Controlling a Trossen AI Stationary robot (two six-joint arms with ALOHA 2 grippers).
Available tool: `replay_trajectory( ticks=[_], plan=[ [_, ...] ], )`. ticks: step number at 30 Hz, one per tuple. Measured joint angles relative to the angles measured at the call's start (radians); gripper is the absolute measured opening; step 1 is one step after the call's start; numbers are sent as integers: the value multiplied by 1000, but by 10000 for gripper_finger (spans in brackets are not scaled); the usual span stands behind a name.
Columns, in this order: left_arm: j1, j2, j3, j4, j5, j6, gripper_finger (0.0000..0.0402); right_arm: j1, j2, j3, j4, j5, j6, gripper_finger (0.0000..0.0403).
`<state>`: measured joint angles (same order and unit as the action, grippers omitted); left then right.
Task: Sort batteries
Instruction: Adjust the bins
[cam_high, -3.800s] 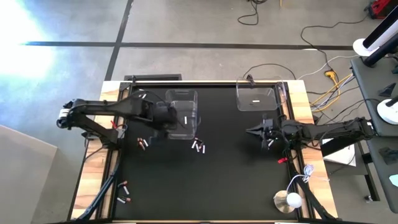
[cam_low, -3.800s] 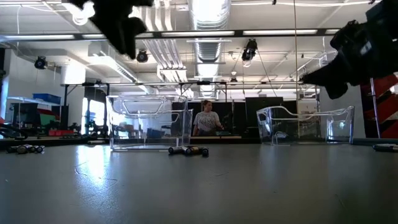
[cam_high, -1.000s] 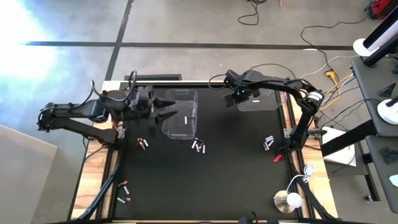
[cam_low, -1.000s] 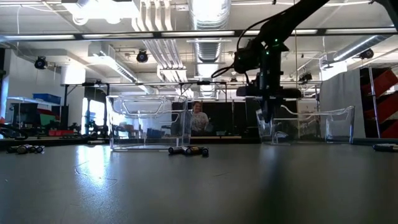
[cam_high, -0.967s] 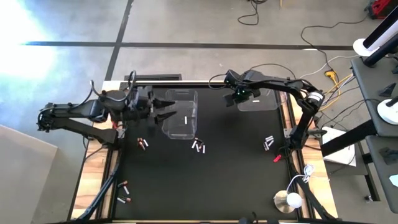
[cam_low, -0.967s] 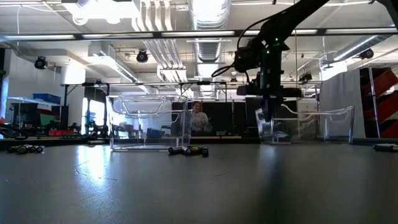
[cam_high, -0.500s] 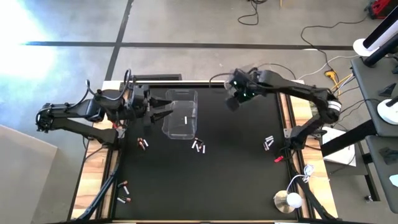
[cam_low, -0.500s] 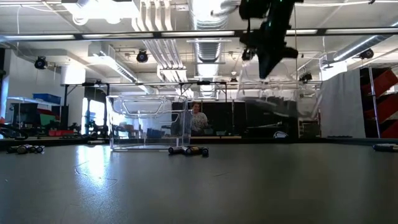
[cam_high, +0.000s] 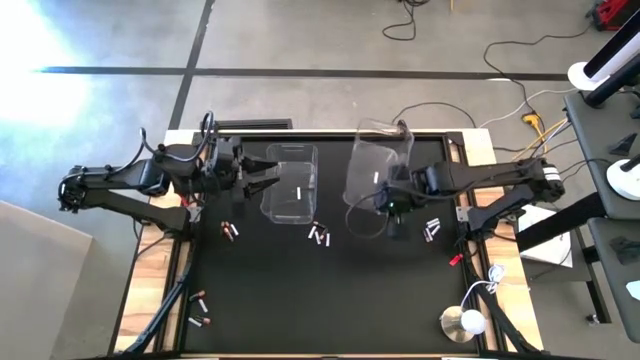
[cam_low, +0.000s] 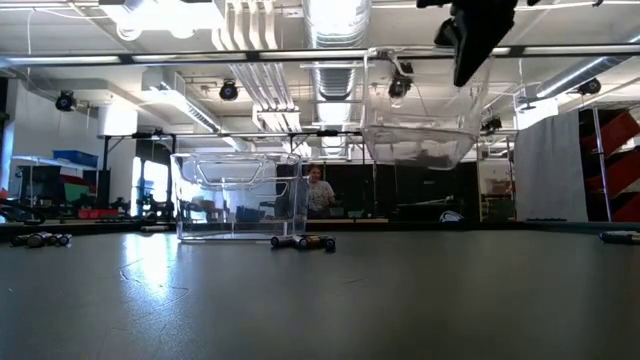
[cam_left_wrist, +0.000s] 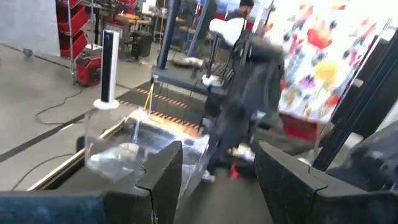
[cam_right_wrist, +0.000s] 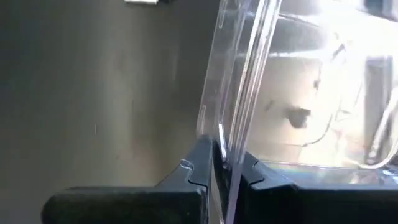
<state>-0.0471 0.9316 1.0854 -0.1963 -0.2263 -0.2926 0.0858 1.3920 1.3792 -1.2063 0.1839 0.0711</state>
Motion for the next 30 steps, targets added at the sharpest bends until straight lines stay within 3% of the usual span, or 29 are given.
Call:
replay_trajectory(
  ticks=[6,14,30],
  plan=[
    [-3,-37,103,65,86,79,181,46,69,-46,11,-8,-7,12],
    [-2,-30,216,58,87,196,181,47,153,-51,40,-1,-44,12],
    [-2,-24,203,27,87,127,181,43,267,-63,152,0,-80,12]
  ],
)
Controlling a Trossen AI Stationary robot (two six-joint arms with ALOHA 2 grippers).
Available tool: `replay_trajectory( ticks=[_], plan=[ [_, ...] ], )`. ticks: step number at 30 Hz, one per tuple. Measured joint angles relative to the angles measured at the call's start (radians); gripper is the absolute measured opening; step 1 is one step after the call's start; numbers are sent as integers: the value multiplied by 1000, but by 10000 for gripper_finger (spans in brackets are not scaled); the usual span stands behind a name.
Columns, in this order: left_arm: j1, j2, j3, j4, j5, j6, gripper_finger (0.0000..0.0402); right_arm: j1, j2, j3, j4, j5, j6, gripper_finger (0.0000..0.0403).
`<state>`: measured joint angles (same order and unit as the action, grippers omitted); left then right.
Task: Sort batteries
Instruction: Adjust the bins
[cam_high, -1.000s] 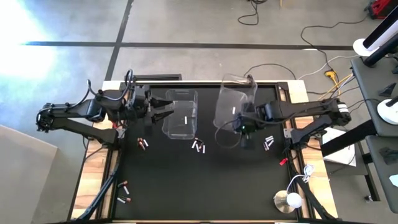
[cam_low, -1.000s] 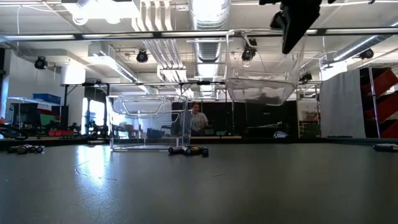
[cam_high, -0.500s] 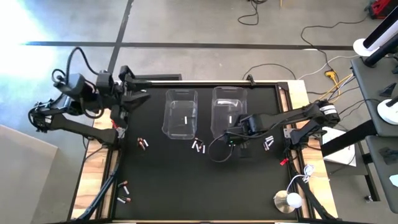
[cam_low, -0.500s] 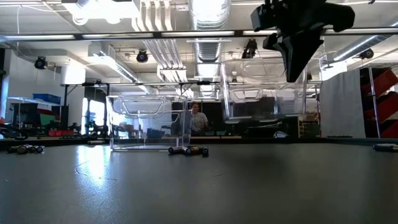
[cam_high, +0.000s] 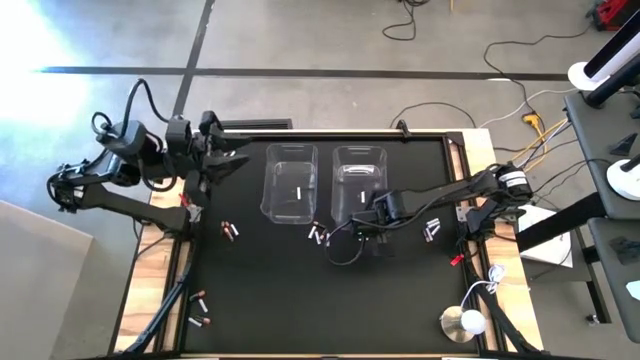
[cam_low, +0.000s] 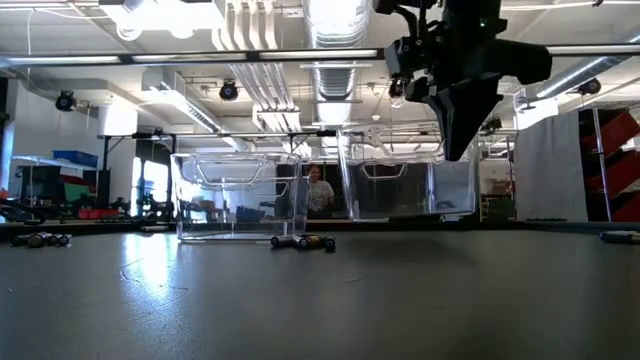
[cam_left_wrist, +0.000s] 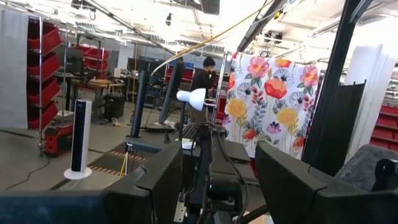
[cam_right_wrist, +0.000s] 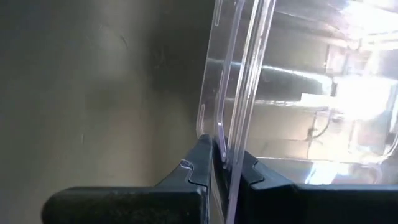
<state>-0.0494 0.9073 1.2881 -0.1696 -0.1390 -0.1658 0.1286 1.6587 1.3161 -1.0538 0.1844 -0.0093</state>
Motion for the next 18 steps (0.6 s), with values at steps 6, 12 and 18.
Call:
replay_trajectory(
  ticks=[6,12,18],
  plan=[
    [0,-1,0,-1,0,0,181,-38,39,-4,22,8,-3,12],
    [0,-1,0,-11,0,-1,181,-87,56,-6,42,48,-39,12],
    [0,-1,0,-34,0,-15,181,-99,56,-8,74,44,-93,13]
  ],
)
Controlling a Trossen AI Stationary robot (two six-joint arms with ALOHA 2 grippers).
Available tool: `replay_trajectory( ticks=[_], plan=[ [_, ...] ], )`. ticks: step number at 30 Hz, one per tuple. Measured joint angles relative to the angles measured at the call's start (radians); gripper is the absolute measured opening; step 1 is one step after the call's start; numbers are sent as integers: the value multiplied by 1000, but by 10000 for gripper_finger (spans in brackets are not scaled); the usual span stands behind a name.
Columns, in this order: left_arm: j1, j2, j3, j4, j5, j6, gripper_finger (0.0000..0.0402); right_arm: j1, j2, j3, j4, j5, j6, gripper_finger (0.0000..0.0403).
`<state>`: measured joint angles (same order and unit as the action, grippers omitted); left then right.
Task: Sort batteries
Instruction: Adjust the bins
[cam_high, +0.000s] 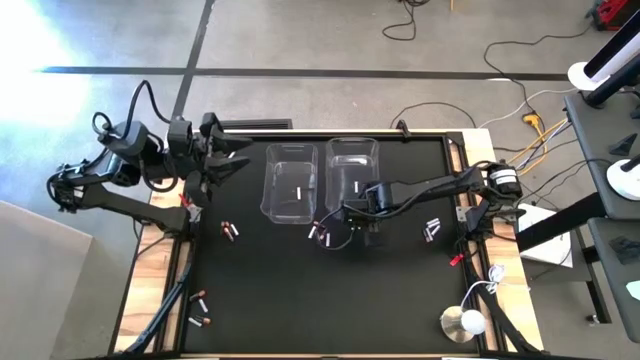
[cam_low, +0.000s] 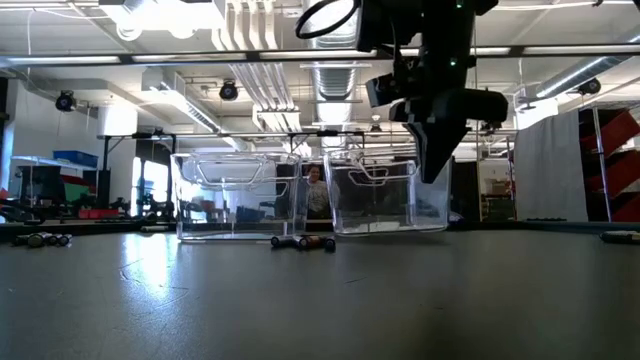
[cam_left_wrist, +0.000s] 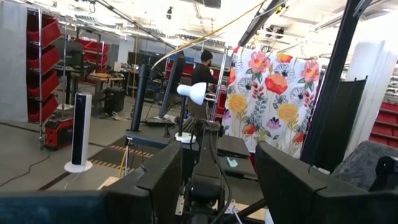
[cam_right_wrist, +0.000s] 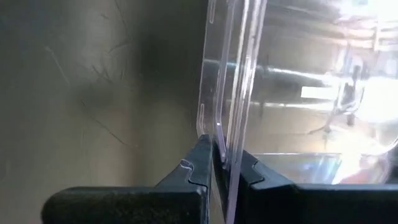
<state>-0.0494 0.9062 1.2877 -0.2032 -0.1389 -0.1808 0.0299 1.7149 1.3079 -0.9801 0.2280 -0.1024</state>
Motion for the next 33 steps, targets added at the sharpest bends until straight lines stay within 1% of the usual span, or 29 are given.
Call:
replay_trajectory(
  ticks=[3,6,9,17,21,27,33],
  plan=[
    [0,0,0,-5,0,-15,181,0,0,0,-1,-17,8,13],
    [0,0,0,-8,0,-16,181,0,0,-1,-1,-75,34,13],
    [0,0,0,-8,0,-16,181,0,0,-2,-1,-85,43,13],
    [0,3,0,-8,0,-16,181,0,0,-2,-1,-86,-22,13],
    [0,3,0,-8,0,-16,181,0,0,-2,-2,-86,-15,13],
    [0,4,0,-8,0,-16,181,-5,0,-3,-2,-68,66,13],
    [0,9,-1,-8,0,-23,181,-5,0,-3,-7,-66,28,13]
  ],
)
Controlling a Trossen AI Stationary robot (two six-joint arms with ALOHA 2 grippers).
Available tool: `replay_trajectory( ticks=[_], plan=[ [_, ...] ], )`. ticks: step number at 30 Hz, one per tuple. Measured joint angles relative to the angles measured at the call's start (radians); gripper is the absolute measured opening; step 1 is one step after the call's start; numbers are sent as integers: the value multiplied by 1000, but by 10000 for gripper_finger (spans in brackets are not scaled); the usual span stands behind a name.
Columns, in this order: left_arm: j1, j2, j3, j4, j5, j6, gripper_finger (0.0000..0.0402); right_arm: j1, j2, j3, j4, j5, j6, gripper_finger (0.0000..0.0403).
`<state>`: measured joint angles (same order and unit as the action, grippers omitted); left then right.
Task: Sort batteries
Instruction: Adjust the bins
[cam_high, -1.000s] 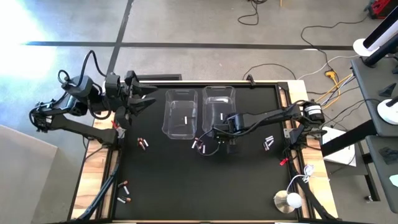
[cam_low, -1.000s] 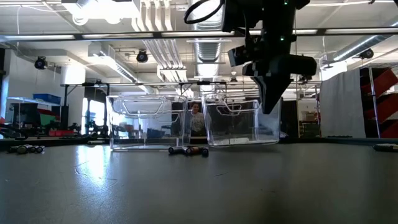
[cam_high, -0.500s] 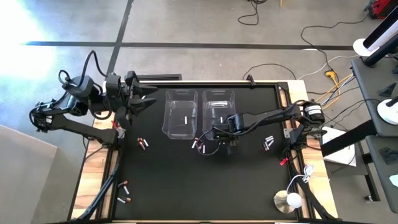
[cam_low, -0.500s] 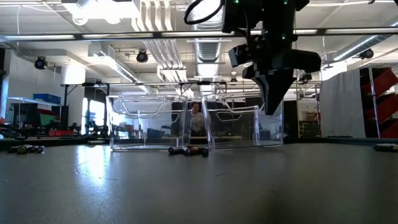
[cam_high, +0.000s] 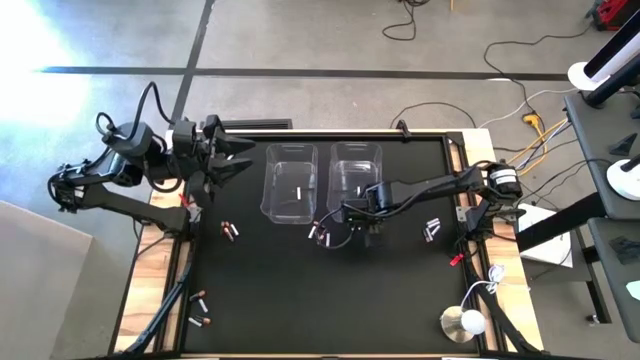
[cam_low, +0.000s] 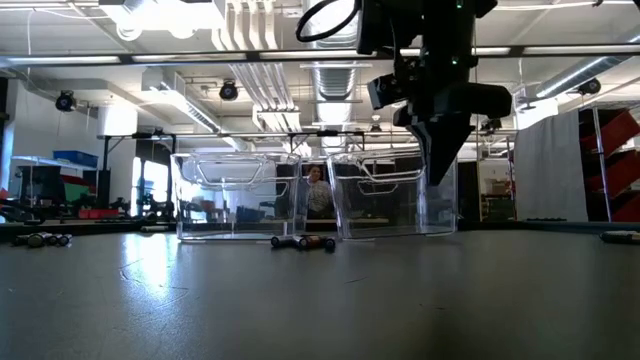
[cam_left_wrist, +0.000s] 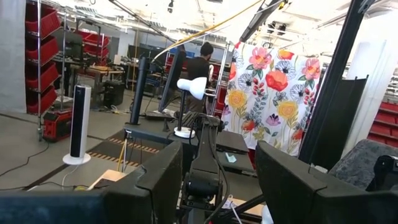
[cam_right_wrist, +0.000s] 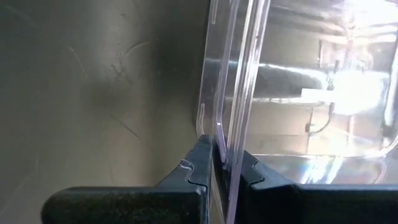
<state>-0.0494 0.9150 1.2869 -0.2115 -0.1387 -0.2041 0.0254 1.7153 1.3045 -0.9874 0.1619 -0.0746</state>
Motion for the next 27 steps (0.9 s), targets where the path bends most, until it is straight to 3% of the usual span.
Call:
replay_trajectory(
  ticks=[27],
  plan=[
    [-2,0,0,0,0,-15,181,0,1,0,-64,21,-20,13]
  ],
)
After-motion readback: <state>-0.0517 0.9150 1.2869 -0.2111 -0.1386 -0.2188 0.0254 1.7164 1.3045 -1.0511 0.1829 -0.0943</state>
